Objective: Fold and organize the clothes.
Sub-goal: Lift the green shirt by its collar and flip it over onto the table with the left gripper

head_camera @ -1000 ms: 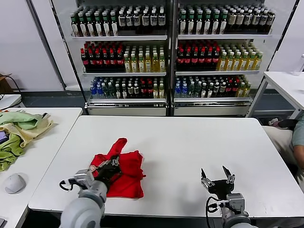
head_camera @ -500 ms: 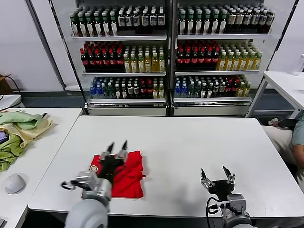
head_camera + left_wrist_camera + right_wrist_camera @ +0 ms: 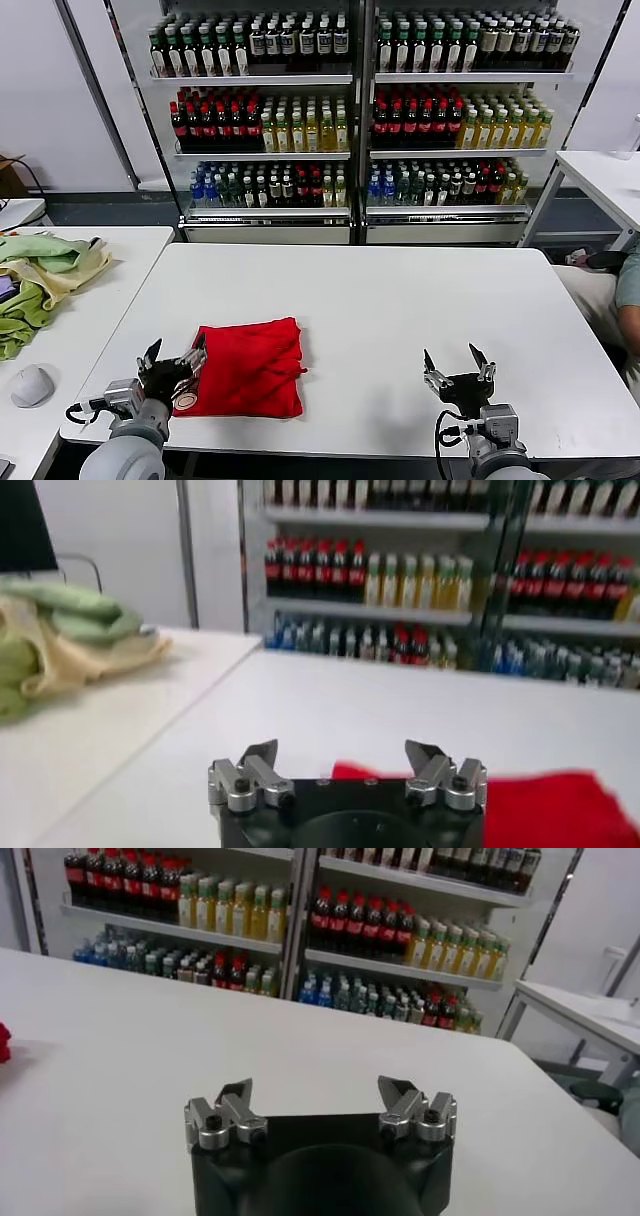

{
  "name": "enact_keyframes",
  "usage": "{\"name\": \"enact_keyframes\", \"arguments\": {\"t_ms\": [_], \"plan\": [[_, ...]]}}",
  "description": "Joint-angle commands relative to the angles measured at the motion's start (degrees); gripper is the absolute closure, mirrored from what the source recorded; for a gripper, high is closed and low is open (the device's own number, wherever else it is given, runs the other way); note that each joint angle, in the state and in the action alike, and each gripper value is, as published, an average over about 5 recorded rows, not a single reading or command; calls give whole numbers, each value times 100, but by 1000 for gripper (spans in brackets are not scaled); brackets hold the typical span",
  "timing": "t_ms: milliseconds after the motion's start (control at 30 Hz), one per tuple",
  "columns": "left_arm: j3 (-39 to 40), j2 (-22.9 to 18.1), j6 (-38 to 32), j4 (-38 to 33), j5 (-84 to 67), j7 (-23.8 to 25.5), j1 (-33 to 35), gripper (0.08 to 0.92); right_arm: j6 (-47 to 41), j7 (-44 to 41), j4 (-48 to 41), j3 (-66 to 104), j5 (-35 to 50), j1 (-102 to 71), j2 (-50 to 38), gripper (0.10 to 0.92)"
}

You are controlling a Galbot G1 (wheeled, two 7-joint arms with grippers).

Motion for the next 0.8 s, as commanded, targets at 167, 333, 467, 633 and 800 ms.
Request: {"name": "enact_keyframes", "arguments": {"t_ms": [167, 333, 467, 633, 800], "plan": [[-315, 65, -475, 1150, -490, 1412, -22, 177, 9, -2, -51, -19, -8, 67, 39, 203], [-311, 60, -607, 1297, -774, 1552, -110, 177, 14, -3, -70, -18, -17, 55, 53, 203], [-392, 33, -621, 1248, -1300, 1672, -109, 177, 17, -2, -67, -5, -17, 38, 46, 203], [-618, -51, -508, 1212, -2347, 1986, -83, 177, 17, -2, -56, -2, -16, 28, 37, 203], [-783, -98, -318, 1309, -2853, 2120, -6, 177, 19, -2, -57, -1, -12, 26, 27, 203]]}}
